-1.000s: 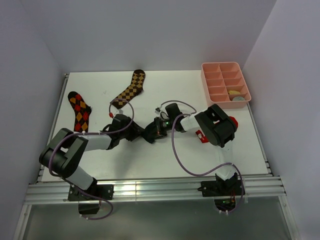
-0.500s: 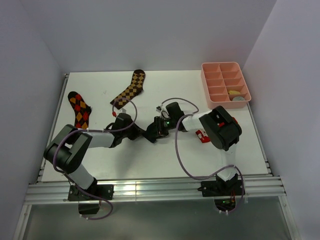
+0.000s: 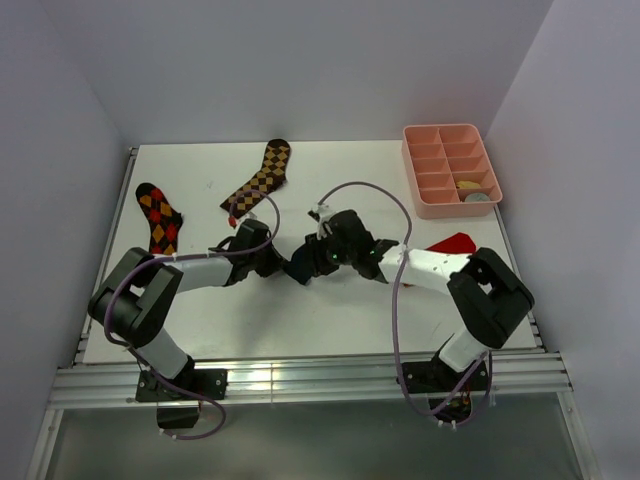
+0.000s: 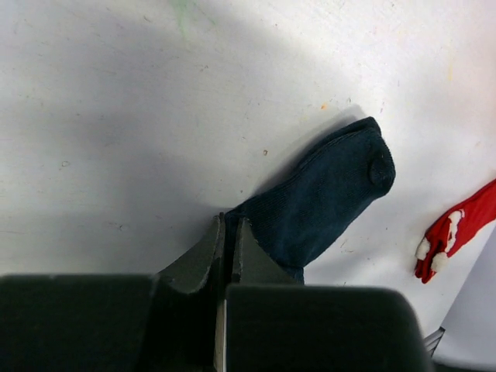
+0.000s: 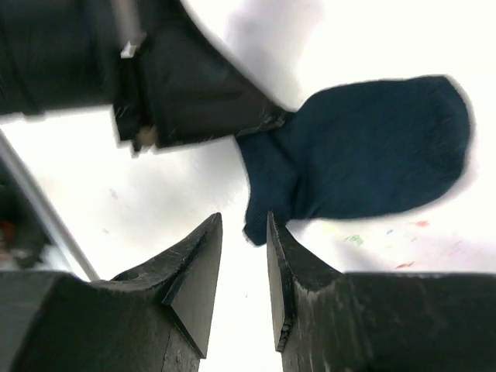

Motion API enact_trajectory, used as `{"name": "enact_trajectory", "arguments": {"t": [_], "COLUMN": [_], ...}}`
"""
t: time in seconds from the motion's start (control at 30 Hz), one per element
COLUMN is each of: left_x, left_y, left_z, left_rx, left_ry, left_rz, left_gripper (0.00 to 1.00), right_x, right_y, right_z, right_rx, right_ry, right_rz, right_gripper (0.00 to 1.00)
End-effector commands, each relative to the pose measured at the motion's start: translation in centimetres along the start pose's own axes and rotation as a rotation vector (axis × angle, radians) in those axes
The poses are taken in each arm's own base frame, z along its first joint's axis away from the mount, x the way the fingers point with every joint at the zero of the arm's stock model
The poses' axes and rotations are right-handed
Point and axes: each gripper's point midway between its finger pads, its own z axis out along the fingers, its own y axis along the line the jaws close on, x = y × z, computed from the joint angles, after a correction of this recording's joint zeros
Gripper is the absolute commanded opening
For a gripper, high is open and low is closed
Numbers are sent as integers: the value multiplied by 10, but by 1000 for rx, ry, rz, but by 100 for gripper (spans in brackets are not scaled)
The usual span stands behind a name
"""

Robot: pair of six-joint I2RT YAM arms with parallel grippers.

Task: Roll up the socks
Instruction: Roll the sock at the center of the board.

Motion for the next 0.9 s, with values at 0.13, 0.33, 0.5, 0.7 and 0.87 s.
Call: {"name": "enact_trajectory", "arguments": {"t": [0.13,0.33,0.5,0.7,0.87], "left_x": [-2,-1,-2,-3,1], "left_y": [3,0,-2,-5,-7], "left_z": [2,3,4,4,3], "left_rx": [-58,-61,-64,-58,-46], "left_ry": [4,18,23,20,44], "left_rz": [55,60,63,60,56], "left_gripper": [0,0,0,0,0], "right_x": [-8,-9,-9,9,34], "right_y": [15,28,29,19,-7], "right_z": [-1,9,25,46,62], "right_rx": [157,198,243,281,381], "right_ry": [-170,-211,-203,-139,-55], "right_rz": [-286,-406,-475,-510,-513], "right_gripper": [39,48,48,48,46]}}
